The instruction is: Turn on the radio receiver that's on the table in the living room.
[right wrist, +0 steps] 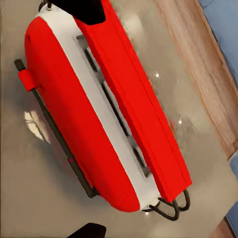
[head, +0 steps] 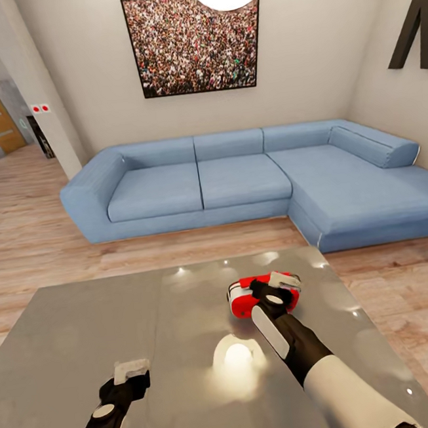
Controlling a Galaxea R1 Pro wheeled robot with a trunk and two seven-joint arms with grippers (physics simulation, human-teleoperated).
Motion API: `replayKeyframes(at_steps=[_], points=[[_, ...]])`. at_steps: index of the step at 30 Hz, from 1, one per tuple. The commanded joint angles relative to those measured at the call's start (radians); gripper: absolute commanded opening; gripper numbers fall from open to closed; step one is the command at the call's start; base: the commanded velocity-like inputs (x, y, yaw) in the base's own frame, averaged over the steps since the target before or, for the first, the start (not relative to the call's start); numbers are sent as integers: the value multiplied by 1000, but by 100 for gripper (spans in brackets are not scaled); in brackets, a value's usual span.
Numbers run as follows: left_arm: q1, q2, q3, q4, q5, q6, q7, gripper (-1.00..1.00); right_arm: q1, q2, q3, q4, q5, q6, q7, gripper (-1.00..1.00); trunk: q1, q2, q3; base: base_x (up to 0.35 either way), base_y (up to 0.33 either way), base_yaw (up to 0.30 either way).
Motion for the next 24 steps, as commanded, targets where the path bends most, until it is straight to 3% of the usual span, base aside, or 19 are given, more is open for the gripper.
replayKeyframes(at_steps=[1, 4, 8, 9, 13, 14, 15, 19, 22, 24], points=[[0, 0, -1, 19, 0, -8, 0, 100, -15, 0, 0, -5, 0, 20, -1, 100, 0, 0, -2, 0, 0, 0], [0, 0, -3, 47, 0, -49, 0, 100, -101, 0, 0, -11, 1, 90, -3, 100, 0, 0, -6, 0, 0, 0], [0, 0, -3, 51, -1, -57, 0, 100, -179, -10, -3, -19, 0, 203, -2, 100, 0, 0, -13, 0, 0, 0], [0, 0, -3, 52, -1, -59, 0, 100, -223, -15, -6, -35, -2, 251, -3, 100, 0, 0, -14, 0, 0, 0], [0, 0, -2, 52, -1, -61, 0, 100, -282, -20, -10, -77, -5, 323, -7, 100, 0, 0, -21, 0, 0, 0], [0, 0, -2, 52, -1, -61, 0, 100, -313, -25, -18, -90, -7, 375, -8, 100, 0, 0, -22, 0, 0, 0], [0, 0, -2, 52, -1, -61, 0, 100, -339, -31, -53, -95, -10, 416, -5, 100, 0, 0, -24, 0, 0, 0], [0, 0, -2, 52, -2, -61, 0, 100, -364, -37, -176, -95, -16, 455, -1, 100, 0, 0, -31, 0, 0, 0], [0, 0, -2, 52, -3, -61, 0, 100, -371, -39, -240, -68, -17, 466, -10, 100, 0, 0, -35, 0, 0, 0], [0, 0, -2, 52, -3, -61, 0, 100, -372, -39, -246, -55, -17, 465, -12, 100, 0, 0, -39, 0, 0, 0]])
